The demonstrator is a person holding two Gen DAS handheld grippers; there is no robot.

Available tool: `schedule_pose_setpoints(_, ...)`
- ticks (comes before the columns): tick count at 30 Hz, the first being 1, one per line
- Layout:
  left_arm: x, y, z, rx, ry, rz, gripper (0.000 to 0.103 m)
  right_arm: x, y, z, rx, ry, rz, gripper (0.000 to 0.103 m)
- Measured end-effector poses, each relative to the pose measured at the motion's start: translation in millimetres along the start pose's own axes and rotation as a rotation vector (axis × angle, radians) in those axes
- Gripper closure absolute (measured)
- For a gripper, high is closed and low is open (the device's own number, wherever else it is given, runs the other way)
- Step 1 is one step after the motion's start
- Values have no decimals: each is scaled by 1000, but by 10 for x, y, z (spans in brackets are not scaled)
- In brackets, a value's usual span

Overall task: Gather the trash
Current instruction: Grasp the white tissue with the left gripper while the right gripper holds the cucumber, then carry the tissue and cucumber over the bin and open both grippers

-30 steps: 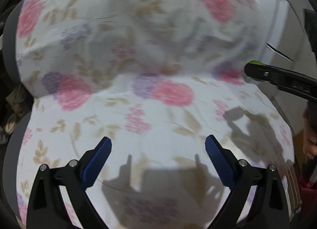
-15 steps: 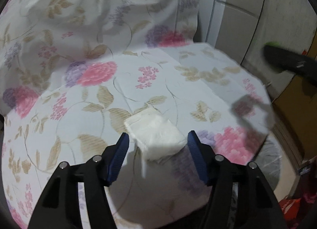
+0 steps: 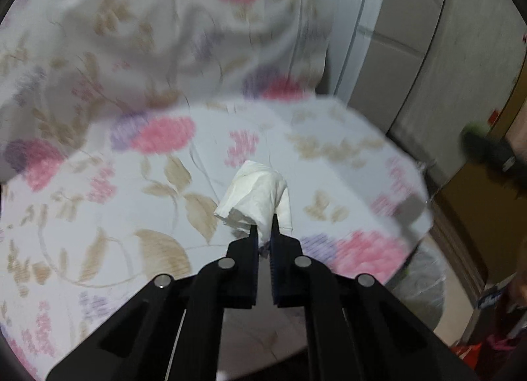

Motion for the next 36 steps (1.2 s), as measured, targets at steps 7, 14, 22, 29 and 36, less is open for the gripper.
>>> schedule_pose_setpoints(7,-79,-522,-99,68,-37,59,100,-253,-80,-272,-23,-38,13,44)
schedule_pose_setpoints(14,74,-535,-495,10,-49,-9,100,-279,-251,-709,-73,-29,-11,44)
schedule_pose_setpoints(22,738,-715,-517,33,53,-170,100,120,-840,-916,-52,11,-131,44)
schedule_pose_setpoints(29,1574,-729,-595,20,195,-326,99,625,-1319,-1074,-47,59,-257,43)
schedule_pose_setpoints(36,2395,-495,-808,-81,324,-464,99,1195,-1509,-1341,-82,179,-344,44)
Point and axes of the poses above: each gripper's, at about its wrist camera, not at the fingertips, and y roughly the way its jaws point, x to its right, z to its top, the point moved 10 cm from there along y, roughly the way its jaws point, and after that the axes turned 2 degrees about x, right-handed, at the moved point
